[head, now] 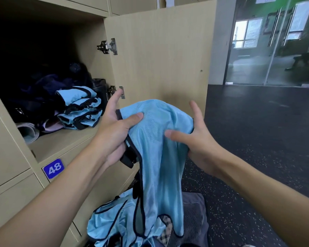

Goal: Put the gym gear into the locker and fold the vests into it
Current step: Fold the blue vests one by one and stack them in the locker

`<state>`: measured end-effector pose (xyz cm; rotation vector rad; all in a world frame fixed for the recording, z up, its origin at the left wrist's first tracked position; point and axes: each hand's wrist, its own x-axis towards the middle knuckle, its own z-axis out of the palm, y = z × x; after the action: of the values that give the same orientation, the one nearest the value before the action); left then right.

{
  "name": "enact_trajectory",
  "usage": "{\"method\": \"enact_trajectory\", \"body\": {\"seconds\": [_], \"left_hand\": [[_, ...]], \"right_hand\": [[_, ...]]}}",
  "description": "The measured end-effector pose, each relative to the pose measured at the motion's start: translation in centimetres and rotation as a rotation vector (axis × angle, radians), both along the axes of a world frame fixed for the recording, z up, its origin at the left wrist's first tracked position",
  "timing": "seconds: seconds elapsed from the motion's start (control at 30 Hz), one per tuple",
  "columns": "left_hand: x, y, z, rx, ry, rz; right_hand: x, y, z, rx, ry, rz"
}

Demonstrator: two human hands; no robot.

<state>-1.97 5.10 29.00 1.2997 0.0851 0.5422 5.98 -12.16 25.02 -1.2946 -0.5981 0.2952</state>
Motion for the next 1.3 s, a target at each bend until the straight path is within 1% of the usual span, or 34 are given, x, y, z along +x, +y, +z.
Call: {"method": "enact_trajectory", "body": {"seconds": [0.1,0.17,0.23,0.33,0.4,0.47,0.53,0.6,0.67,0.73,0.8,0.87,0.9,1.0,1.03,1.1,1.23,1.3], "left_hand": [[0.0,0.0,-0.1,0.011,0.032,-0.011],[0.0,-0.1,-0.3,0.021,0.078,0.014],[-0.1,-0.4,-1.0,0.049,0.161,0.028],[-0.6,-1.7,-2.7,0.074,0.322,-0.050],[-0.8,-2.5,-3.8,0.006,0.357,-0.116],[-0.7,-3.0,-4.7,-0.048,0.310,-0.125],[-0.5,-3.3,-5.0,-0.081,0.218,-0.106],[-0.3,-3.3,-4.7,-0.078,0.161,-0.077],[-0.2,-3.1,-4.2,-0.062,0.120,-0.013],[-0.1,-2.5,-3.4,-0.086,0.085,0.063],[0.0,-2.0,-2.7,-0.129,0.068,0.135],[0.0,-1.6,-2.4,-0.144,0.079,0.177],[-0.2,-1.7,-2.5,-0.146,0.110,0.152],[-0.9,-2.7,-3.2,-0.118,0.235,-0.074],[-0.9,-2.9,-3.5,-0.090,0.255,-0.100],[-0.7,-2.6,-3.5,-0.078,0.220,-0.048],[-0.3,-0.9,-2.1,-0.135,0.148,0.090],[-0.5,-0.2,-1.5,-0.144,0.147,0.113]], "right_hand": [[-0.6,0.4,-0.4,-0.037,-0.021,0.053],[-0.5,0.6,0.0,-0.028,-0.047,0.008],[-0.1,0.6,0.2,-0.008,-0.062,-0.036],[0.3,0.5,0.2,0.010,-0.080,-0.102],[0.5,0.3,0.4,0.032,-0.088,-0.174],[0.6,0.1,0.8,0.060,-0.086,-0.242],[0.9,-0.2,1.0,0.065,-0.069,-0.251],[0.7,-0.4,1.0,0.013,-0.055,-0.179],[0.6,-0.5,0.5,-0.072,-0.056,-0.048],[0.4,-0.3,0.1,-0.107,-0.044,0.066],[0.3,-0.1,0.1,-0.097,-0.085,0.052],[0.2,0.0,0.4,-0.025,-0.104,-0.009],[0.1,0.1,0.5,0.012,-0.088,-0.016],[0.0,0.4,0.4,0.007,-0.116,-0.069],[0.1,0.5,0.3,-0.004,-0.128,-0.097],[0.3,0.3,0.4,-0.011,-0.126,-0.109],[0.9,-0.5,0.8,-0.097,-0.107,0.008],[1.0,-0.7,1.2,-0.102,-0.066,-0.074]]}}
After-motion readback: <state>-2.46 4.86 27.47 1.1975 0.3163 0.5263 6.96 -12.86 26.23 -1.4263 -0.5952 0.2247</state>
